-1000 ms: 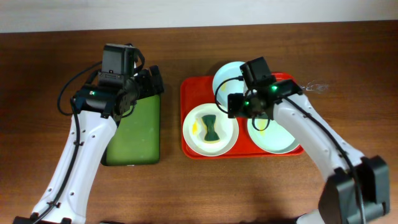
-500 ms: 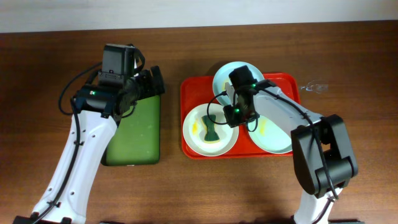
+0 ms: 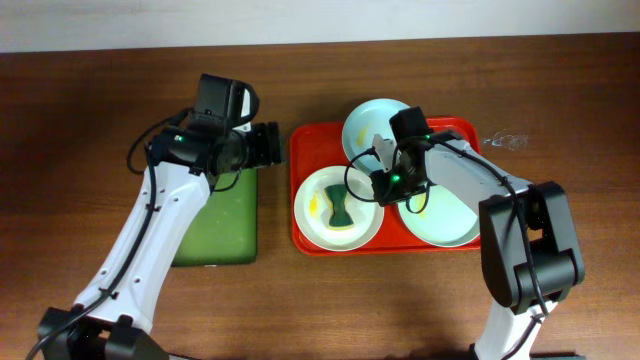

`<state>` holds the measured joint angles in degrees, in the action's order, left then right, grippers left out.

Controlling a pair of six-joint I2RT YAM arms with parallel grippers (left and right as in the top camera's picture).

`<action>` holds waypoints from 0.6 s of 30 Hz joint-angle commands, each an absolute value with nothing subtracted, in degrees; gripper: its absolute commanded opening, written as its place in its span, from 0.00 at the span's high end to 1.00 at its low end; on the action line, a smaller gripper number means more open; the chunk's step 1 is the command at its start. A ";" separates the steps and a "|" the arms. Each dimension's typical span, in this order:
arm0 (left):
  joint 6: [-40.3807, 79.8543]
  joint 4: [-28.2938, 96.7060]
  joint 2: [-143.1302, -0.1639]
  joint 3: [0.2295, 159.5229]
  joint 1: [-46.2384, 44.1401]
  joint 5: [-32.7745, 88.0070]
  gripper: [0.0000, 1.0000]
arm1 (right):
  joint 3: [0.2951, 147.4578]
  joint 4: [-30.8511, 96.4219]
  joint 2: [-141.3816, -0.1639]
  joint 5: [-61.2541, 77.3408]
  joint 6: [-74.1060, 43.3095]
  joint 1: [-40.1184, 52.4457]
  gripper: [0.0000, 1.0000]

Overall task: Clean dirty plates on tray and stack at the side
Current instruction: 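Grasp the white plate rim with the right gripper, then scrub the held white plate with the sponge in the left gripper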

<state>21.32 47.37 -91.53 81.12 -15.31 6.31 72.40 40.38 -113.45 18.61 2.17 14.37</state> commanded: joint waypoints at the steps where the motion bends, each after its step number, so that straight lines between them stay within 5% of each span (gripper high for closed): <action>1: 20.67 49.41 -91.94 80.60 -15.40 7.35 0.46 | 71.77 40.05 -113.97 20.32 2.79 14.11 0.94; 4: 19.55 50.63 -92.20 79.88 -15.66 10.63 0.70 | 71.77 39.99 -113.97 23.38 2.79 14.11 0.96; 6: 19.18 50.70 -93.06 78.98 -16.78 12.86 0.73 | 71.77 40.03 -113.97 23.62 2.72 14.11 0.96; 10: 19.20 50.63 -97.17 76.18 -21.58 14.41 0.60 | 71.77 40.16 -113.97 23.59 1.02 14.11 0.96; 18: 25.06 44.18 -106.98 75.79 -30.63 14.85 0.56 | 71.77 40.01 -113.97 23.59 1.02 14.11 0.96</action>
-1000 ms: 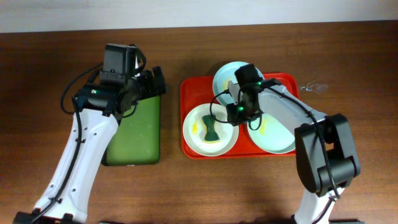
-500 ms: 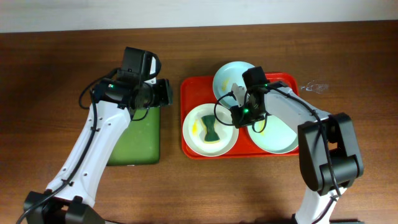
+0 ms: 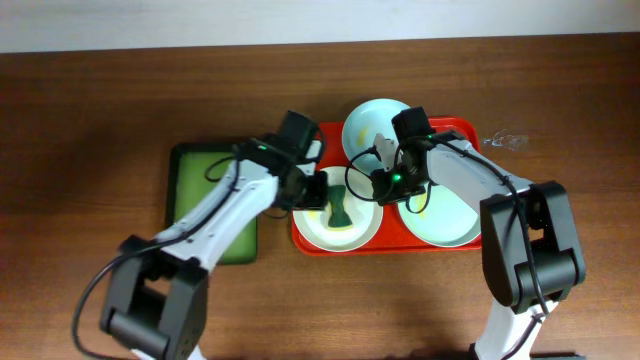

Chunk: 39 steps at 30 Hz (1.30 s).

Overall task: Clean dirty plates on tray and stack at the side
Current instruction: 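Scrub the held white plate with the sponge in the left gripper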

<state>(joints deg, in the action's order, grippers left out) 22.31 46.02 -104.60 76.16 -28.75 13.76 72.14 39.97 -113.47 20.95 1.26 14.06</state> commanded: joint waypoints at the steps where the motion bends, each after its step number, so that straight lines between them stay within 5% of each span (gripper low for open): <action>1: 25.41 43.05 -107.72 75.79 -31.35 14.83 0.55 | 71.77 40.01 -113.97 23.59 1.04 14.11 0.96; 10: 31.90 39.44 -114.17 75.79 -35.75 7.66 0.70 | 71.77 40.03 -113.97 23.55 1.04 14.11 0.96; 16: 31.88 40.14 -114.17 75.79 -35.75 1.63 0.99 | 71.77 40.03 -113.97 23.55 1.04 14.11 0.96; 24: 31.20 45.58 -114.08 76.23 -32.16 -17.74 1.00 | 71.77 40.05 -113.97 23.38 1.04 14.11 0.96; 34: 26.02 45.84 -113.73 86.15 -30.61 9.37 1.00 | 71.77 39.92 -113.97 23.38 1.04 14.11 0.96; 39: 26.26 44.88 -116.55 84.60 -32.67 11.22 1.00 | 71.77 39.16 -113.97 23.40 1.02 14.11 0.96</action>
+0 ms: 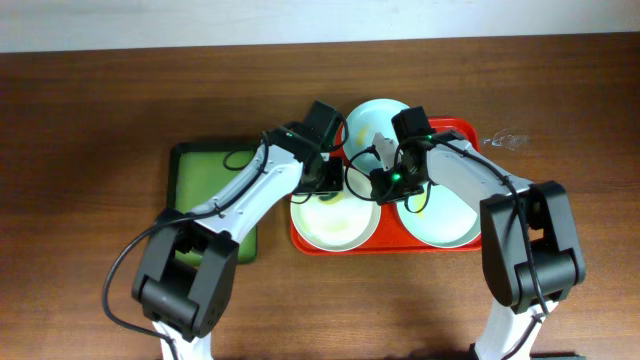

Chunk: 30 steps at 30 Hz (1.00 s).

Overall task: Clean dirty plates on tray and stack at the side
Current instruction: 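Scrub the held white plate with the sponge in the left gripper, then carry the white plate right and set it on the table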

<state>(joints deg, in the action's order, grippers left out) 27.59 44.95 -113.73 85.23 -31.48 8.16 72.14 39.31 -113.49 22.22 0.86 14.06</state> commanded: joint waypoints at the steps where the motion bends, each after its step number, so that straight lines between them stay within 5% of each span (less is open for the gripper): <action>1: 26.26 45.17 -117.49 84.05 -33.23 11.40 1.00 | 71.77 39.16 -113.97 23.40 1.02 14.11 0.96; 5: 26.02 47.75 -119.15 83.11 -35.53 8.34 1.00 | 71.77 39.16 -113.97 23.38 0.36 14.11 0.96; 13: 26.09 56.60 -119.13 83.53 -32.71 -19.09 1.00 | 71.77 40.05 -113.97 23.40 -0.05 14.11 0.96; 23: 27.77 57.95 -106.21 91.09 -23.27 -7.90 1.00 | 80.36 47.40 -110.30 22.68 0.86 14.70 0.96; 30: 27.75 59.64 -92.97 91.07 -11.31 -6.85 1.00 | 95.50 62.59 -105.82 -7.97 0.08 23.31 0.96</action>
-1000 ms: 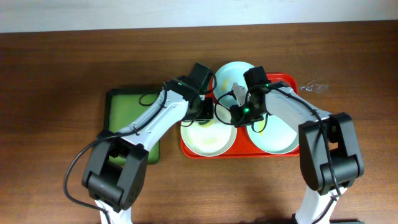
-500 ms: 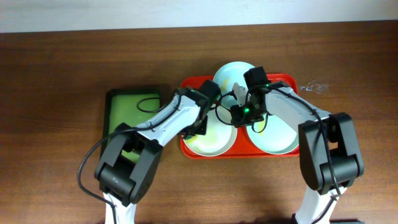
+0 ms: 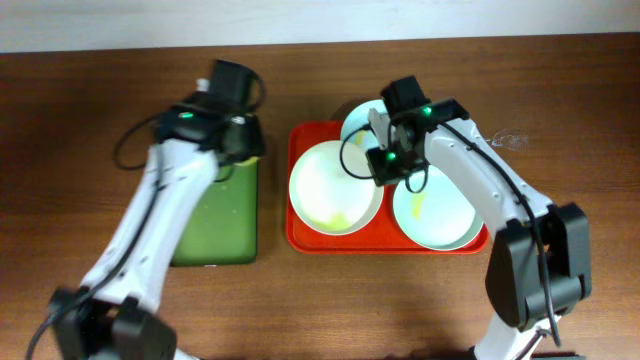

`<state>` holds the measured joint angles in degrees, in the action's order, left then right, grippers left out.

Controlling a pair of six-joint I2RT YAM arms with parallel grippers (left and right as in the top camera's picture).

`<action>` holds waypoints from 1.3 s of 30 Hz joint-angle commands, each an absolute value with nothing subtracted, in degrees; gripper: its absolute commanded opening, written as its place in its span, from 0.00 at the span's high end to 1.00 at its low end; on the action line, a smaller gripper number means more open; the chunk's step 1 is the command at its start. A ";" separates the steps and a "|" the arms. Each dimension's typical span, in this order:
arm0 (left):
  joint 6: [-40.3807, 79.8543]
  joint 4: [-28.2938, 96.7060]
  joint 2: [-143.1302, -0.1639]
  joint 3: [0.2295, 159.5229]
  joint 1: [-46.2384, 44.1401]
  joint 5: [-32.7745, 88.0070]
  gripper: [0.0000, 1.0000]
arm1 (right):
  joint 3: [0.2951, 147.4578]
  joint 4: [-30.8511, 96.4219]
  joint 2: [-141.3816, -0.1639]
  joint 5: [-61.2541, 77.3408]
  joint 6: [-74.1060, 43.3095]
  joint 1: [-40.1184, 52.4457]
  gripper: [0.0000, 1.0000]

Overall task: Clean dirty plates on tray and stack at the side
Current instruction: 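Carry the white plate right and set it on the table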

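A red tray (image 3: 300, 240) holds three white plates. The left plate (image 3: 330, 185) bears a yellow smear and overlaps the tray's left side. My right gripper (image 3: 381, 164) is shut on its right rim. A second plate (image 3: 436, 212) with a yellow streak lies at the tray's right. A third plate (image 3: 358, 122) sits at the back, partly under the right arm. My left gripper (image 3: 240, 140) hangs over the far end of the green mat (image 3: 215, 225), its fingers hidden under the wrist. No sponge shows.
The green mat lies left of the tray on the brown wooden table (image 3: 90, 200). A small clear scrap (image 3: 508, 140) lies on the table right of the tray. A pale wall edge runs along the back.
My left gripper has left the left plate and now hangs over the green mat. The green sponge is gone from the plate. The plate held by the right gripper sits further back and looks larger.
The green sponge first lay on the left plate, with my right gripper at its rim and the left arm over the mat. The left gripper then reached the plate, and later covered the sponge. Now it is back over the mat and the plate is bare.
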<state>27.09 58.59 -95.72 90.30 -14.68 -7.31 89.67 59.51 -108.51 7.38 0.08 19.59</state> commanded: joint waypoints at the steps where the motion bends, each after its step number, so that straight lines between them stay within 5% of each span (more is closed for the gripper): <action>1: 27.75 60.20 -92.64 91.07 -9.72 -6.85 1.00 | 97.21 64.03 -105.82 -12.80 -0.73 24.80 0.96; 15: 27.75 63.55 -92.66 90.89 -4.16 -7.92 1.00 | 100.68 66.65 -105.84 -67.44 -0.51 46.61 0.96; 24: 27.75 63.57 -92.66 90.80 -4.34 -7.92 1.00 | 100.68 66.65 -105.84 -71.53 2.76 48.10 0.96; 26: 27.77 63.55 -92.66 90.80 -4.49 -7.73 1.00 | 100.68 66.63 -105.84 -66.81 2.74 47.99 0.96; 30: 27.77 63.55 -92.66 90.80 -4.82 -7.70 1.00 | 98.72 61.45 -107.57 -26.46 2.76 39.07 0.96; 39: 27.75 64.01 -92.66 90.78 -5.26 -7.70 1.00 | 98.24 60.64 -108.18 18.50 -1.10 -1.23 0.96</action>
<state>27.24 63.92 -93.10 90.54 -5.02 -7.09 98.56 60.36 -108.07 1.30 0.03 10.15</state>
